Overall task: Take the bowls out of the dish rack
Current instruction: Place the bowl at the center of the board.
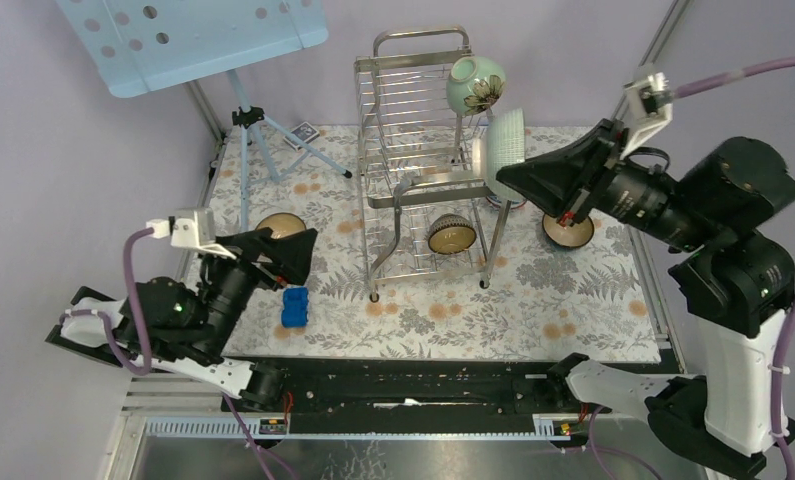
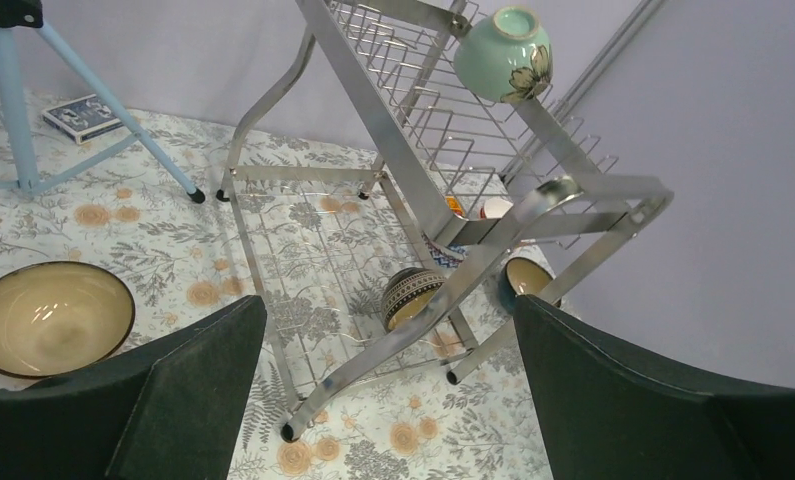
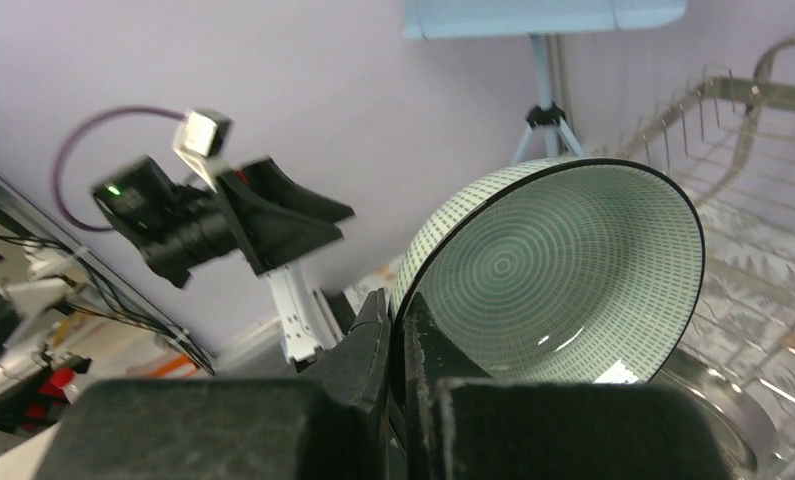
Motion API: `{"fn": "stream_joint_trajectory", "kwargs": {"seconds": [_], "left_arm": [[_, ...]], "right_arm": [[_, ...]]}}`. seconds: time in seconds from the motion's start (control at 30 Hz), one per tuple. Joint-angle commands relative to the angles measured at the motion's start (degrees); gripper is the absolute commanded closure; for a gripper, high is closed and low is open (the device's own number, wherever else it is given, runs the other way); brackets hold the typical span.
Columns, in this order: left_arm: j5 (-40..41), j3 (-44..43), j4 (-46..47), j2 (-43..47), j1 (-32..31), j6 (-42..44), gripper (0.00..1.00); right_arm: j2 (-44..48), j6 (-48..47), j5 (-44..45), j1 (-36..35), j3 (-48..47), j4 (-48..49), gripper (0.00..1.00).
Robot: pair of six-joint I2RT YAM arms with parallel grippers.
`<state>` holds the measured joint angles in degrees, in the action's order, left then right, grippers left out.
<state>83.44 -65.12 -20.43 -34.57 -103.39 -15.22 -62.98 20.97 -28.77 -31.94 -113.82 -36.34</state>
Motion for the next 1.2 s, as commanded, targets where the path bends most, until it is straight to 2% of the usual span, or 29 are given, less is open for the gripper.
{"fn": "stream_joint_trajectory", "kwargs": {"seconds": [0.0,0.13,0.3,0.37,0.67,0.9,1.17], "left_arm": [[2.17,-2.8,1.28,1.31,0.12,1.98,0.01],[2.43,-2.06,-0.38,1.9,0.12,0.74,0.01],[2.2,-2.46,-9.3,1.68,0.12,-7.13,0.01],[2.02,-2.63,-12.04,1.84,0.12,-10.39,0.01],[1.18,-1.9,-15.76,2.79,0.14,-13.33,0.01],[0.79,0.59,-17.81,4.77,0.12,-16.26,0.01],[0.58,2.97,-20.41,4.27,0.12,-19.13,0.01]], "right_arm": [[-3.52,-6.85,4.69,-3.37,-0.25,-3.66,1.0],[-5.75,-9.89,13.02,-12.81,0.33,-5.07,1.0],[-9.63,-16.33,36.85,-37.98,-0.75,-6.34,1.0],[-11.1,-17.88,43.08,-45.4,-1.18,-5.82,1.0],[-14.81,-20.62,62.46,-65.73,6.96,-5.31,1.0],[-15.47,-18.3,74.2,-71.96,24.41,-2.75,1.0],[-16.06,-8.54,76.11,-72.34,42.52,0.93,1.0]]}}
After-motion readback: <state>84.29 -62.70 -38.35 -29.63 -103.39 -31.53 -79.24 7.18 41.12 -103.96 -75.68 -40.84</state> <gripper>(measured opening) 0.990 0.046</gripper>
